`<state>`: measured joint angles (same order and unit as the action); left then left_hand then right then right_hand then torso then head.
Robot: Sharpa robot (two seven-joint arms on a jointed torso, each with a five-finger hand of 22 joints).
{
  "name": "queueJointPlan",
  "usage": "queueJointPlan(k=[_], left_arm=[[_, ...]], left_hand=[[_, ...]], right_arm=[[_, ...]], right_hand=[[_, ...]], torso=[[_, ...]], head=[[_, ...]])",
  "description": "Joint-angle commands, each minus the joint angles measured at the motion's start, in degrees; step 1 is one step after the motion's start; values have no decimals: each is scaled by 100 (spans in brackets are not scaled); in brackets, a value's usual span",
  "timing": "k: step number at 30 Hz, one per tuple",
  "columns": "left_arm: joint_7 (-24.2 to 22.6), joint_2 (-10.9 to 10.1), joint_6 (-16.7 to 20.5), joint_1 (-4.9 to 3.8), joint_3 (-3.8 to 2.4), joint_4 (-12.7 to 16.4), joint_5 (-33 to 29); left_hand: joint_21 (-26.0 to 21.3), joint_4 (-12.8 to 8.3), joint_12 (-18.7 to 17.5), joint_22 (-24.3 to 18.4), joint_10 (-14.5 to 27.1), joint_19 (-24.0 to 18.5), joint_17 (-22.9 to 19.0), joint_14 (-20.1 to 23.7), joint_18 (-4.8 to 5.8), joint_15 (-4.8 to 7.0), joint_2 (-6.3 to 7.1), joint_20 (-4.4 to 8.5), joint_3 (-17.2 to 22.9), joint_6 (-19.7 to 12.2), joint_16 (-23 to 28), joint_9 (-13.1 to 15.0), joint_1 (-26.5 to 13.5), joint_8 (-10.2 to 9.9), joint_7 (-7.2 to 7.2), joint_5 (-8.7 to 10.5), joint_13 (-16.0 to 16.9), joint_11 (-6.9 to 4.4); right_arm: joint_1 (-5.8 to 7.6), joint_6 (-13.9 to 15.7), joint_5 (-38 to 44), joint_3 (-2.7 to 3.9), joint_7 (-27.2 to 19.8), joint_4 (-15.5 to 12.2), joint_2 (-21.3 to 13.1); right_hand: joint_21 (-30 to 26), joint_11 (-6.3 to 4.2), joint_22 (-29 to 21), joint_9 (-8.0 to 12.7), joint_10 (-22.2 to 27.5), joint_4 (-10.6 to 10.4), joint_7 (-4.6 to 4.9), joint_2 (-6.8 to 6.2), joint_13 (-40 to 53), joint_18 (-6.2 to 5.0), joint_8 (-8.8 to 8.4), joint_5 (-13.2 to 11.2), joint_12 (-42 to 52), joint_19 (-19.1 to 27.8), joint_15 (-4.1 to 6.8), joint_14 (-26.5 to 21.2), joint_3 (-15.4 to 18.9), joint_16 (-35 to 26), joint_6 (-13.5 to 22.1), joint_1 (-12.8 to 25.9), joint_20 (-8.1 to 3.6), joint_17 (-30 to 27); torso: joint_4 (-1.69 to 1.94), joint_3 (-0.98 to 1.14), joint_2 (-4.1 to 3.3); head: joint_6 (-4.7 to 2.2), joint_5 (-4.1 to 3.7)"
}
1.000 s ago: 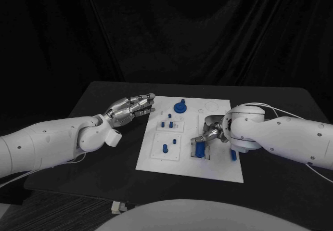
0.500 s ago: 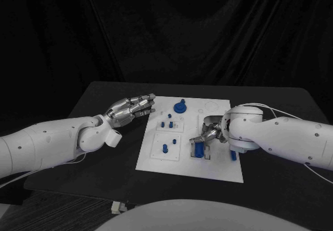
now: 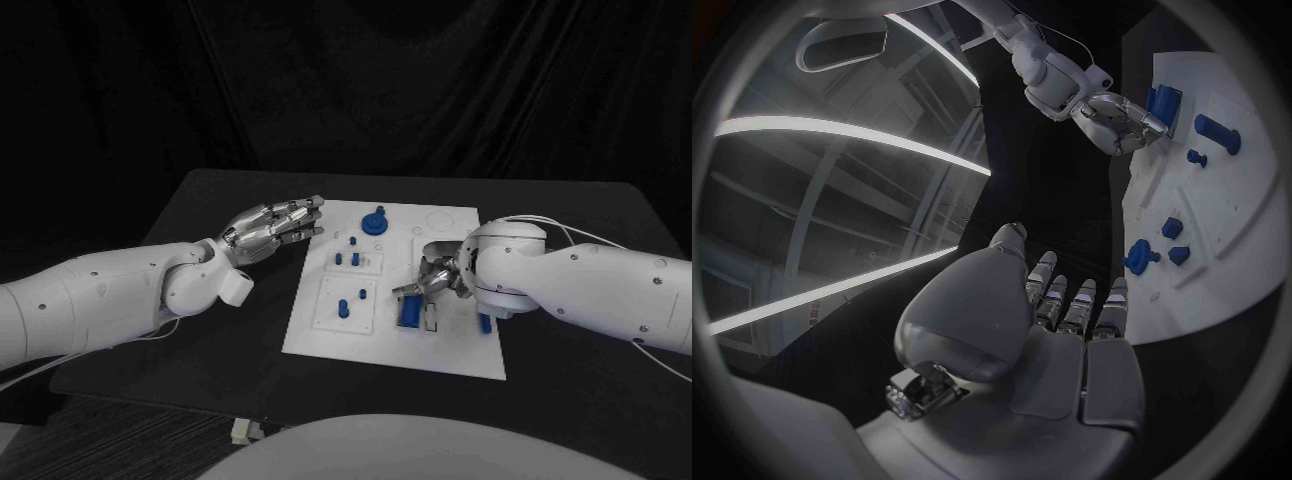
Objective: Assemble the parts on the task board
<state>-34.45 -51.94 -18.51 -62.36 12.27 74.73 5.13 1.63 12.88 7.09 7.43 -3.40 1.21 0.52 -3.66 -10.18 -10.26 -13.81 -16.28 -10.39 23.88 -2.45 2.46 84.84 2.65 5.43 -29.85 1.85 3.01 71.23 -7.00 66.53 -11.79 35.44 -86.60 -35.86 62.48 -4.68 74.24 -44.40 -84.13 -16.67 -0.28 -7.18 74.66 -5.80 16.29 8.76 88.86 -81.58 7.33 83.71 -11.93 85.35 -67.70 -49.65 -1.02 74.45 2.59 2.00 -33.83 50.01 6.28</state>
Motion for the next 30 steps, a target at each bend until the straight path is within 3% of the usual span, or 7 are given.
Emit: queueJointPlan(k=[1,3,11,22,26,28,30], left_arm=[[-50,7,-87,11,-5,2,-7],[-48,9,-90,12,-5,1,-7],[-30,16,-105,16,-5,-4,-7],[-11,12,-119,23,-5,-3,-7],[-5,-9,-112,24,-5,6,-7],[-1,-15,-109,24,-5,7,-7],[2,-19,-108,24,-5,5,-7]], left_hand=[[-43,16,34,30,4,64,61,70,14,-14,20,-12,227,58,-116,15,86,-7,7,-114,-34,60],[-44,11,31,26,7,63,61,70,15,-16,22,-13,234,60,-118,15,89,-8,8,-114,-34,61],[-44,11,31,26,7,63,61,70,15,-16,22,-13,234,60,-118,15,89,-8,8,-114,-34,61],[-44,11,31,26,7,63,61,70,15,-16,22,-13,234,60,-118,15,89,-8,8,-114,-34,61],[-44,11,31,26,7,63,61,70,15,-16,22,-13,234,60,-118,15,89,-8,8,-114,-34,61],[-44,11,31,26,7,63,61,70,15,-16,22,-13,234,60,-118,15,89,-8,8,-114,-34,61],[-44,11,31,26,7,63,61,70,15,-16,22,-13,234,60,-118,15,89,-8,8,-114,-34,61]], right_arm=[[-21,-78,-20,-1,73,-4,10],[-21,-81,-20,-1,74,-4,10],[-23,-71,-20,-1,73,-6,8],[-11,270,-20,-1,33,-83,-165],[73,616,-20,0,-57,-215,-363],[129,731,-20,0,-136,-286,-449],[204,851,-22,0,-281,-393,-561]], right_hand=[[-106,22,848,-95,-587,-4,-20,84,1534,41,-112,-16,114,2,1,437,198,-111,-113,179,28,604],[-123,23,847,-109,-587,7,-20,121,1534,40,-139,125,114,1,2,437,312,-113,-124,231,28,604],[-163,33,852,-174,-587,-29,-8,53,1534,39,-278,-585,114,-15,-5,440,1024,-115,-157,405,35,614],[-181,39,855,-224,-587,-42,1,-26,1534,40,-378,-587,114,-22,-8,441,1827,-116,-154,728,35,620],[-168,38,860,-241,-587,-36,0,41,1534,42,-393,-586,114,-29,-9,445,2027,-106,-167,802,35,638],[-128,28,871,-275,-587,-24,-12,259,1534,48,-375,-551,114,-50,-4,456,2000,-79,-224,701,34,679],[-75,15,885,-359,-587,25,-32,546,1534,56,-339,5,114,-72,8,464,1909,-57,-254,160,25,711]], torso=[[5,1,-1],[5,1,-2],[4,1,1],[4,2,-2],[2,1,0],[1,0,2],[2,1,2]], head=[[-1,-4],[-1,-3],[-1,-5],[-1,21],[-1,49],[-1,47],[-1,33]])
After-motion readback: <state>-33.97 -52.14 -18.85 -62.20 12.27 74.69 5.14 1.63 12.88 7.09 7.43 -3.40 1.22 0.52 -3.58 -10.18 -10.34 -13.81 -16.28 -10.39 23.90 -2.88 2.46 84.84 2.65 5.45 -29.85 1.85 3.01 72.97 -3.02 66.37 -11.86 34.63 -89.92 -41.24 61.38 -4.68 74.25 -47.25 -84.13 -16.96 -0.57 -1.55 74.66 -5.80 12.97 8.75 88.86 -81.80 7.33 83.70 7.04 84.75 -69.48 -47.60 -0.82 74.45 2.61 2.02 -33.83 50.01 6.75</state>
